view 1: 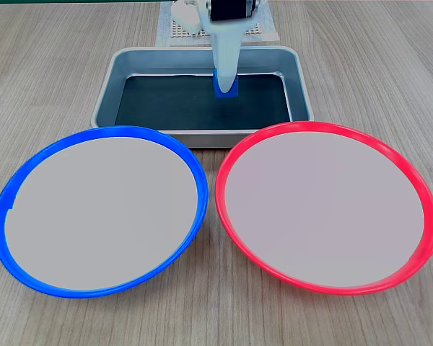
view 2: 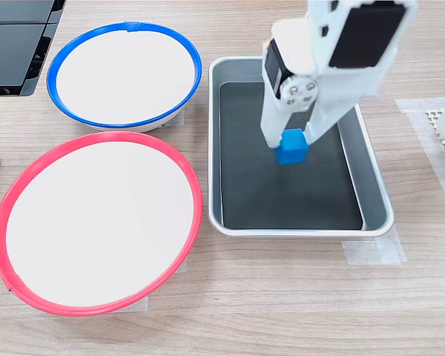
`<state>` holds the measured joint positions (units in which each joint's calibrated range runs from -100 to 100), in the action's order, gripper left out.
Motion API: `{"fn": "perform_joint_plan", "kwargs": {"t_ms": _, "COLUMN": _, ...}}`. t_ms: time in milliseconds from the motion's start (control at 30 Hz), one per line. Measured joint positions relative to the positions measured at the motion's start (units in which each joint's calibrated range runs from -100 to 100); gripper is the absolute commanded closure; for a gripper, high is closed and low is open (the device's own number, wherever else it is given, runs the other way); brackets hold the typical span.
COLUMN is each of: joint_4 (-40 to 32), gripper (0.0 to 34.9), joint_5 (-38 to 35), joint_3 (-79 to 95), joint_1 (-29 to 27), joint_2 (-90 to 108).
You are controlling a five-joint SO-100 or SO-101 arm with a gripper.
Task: Move a blue block from tray to blue dish
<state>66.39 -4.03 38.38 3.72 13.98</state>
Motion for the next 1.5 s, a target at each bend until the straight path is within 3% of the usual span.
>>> {"fn": "perform_joint_plan", "kwargs": {"t_ms": 200, "joint_4": 2.9, "gripper": 34.7, "joint_5": -0.2, "joint_3": -24.2, "joint_1": -5.3, "joint_2": -6.6}}
{"fn": "perform_joint_plan", "kwargs": {"t_ms": 233, "joint_4": 0.3, "gripper": 34.7, "joint_5": -0.8, "joint_3": -34.1, "joint_1": -8.6, "joint_2": -13.2}}
{"fn": "perform_joint_plan", "kwargs": {"t_ms": 367, "joint_4": -5.5, "gripper": 33.7, "joint_5": -2.1, "joint_3": -43.6, "joint_1": -12.4, "joint_2": -23.4}}
{"fn": "perform_joint_plan", "kwargs": {"t_ms": 467, "joint_4": -8.2, "gripper": 29.5, "joint_5": -3.7, "joint_3": -47.0, "joint_1": -13.4, "joint_2": -30.8}}
{"fn": "perform_joint_plan", "kwargs": {"t_ms": 567, "joint_4": -13.9, "gripper": 19.5, "joint_5": -5.7, "joint_3": -47.5, "joint_1": -13.7, "joint_2": -37.0}}
{"fn": "perform_joint_plan", "kwargs": {"t_ms": 800, "joint_4": -19.5, "gripper": 10.3, "joint_5": -6.5, "joint_3": -45.6, "joint_1": -13.6, "joint_2": -37.0}}
{"fn": "perform_joint_plan", "kwargs": {"t_ms": 833, "joint_4": -19.9, "gripper": 11.2, "joint_5": -6.5, "joint_3": -44.9, "joint_1": -13.6, "joint_2": -36.7}}
{"fn": "perform_joint_plan", "kwargs": {"t_ms": 867, "joint_4": -21.1, "gripper": 14.4, "joint_5": -6.5, "joint_3": -43.6, "joint_1": -13.6, "joint_2": -35.6}}
{"fn": "perform_joint_plan", "kwargs": {"t_ms": 900, "joint_4": -22.2, "gripper": 19.7, "joint_5": -6.4, "joint_3": -41.5, "joint_1": -13.6, "joint_2": -33.8}}
{"fn": "perform_joint_plan", "kwargs": {"t_ms": 967, "joint_4": -27.8, "gripper": 34.6, "joint_5": -4.8, "joint_3": -33.0, "joint_1": -13.6, "joint_2": -25.3}}
{"fn": "perform_joint_plan", "kwargs": {"t_ms": 1100, "joint_4": -37.6, "gripper": 34.7, "joint_5": -0.1, "joint_3": -16.8, "joint_1": -12.7, "joint_2": -9.4}}
{"fn": "perform_joint_plan", "kwargs": {"t_ms": 1167, "joint_4": -41.4, "gripper": 34.8, "joint_5": 3.0, "joint_3": -2.1, "joint_1": -9.3, "joint_2": 4.9}}
{"fn": "perform_joint_plan", "kwargs": {"t_ms": 1367, "joint_4": -41.1, "gripper": 34.8, "joint_5": 5.5, "joint_3": 38.0, "joint_1": -2.5, "joint_2": 41.9}}
{"fn": "perform_joint_plan", "kwargs": {"t_ms": 1500, "joint_4": -38.2, "gripper": 34.8, "joint_5": 5.1, "joint_3": 49.5, "joint_1": -2.3, "joint_2": 55.4}}
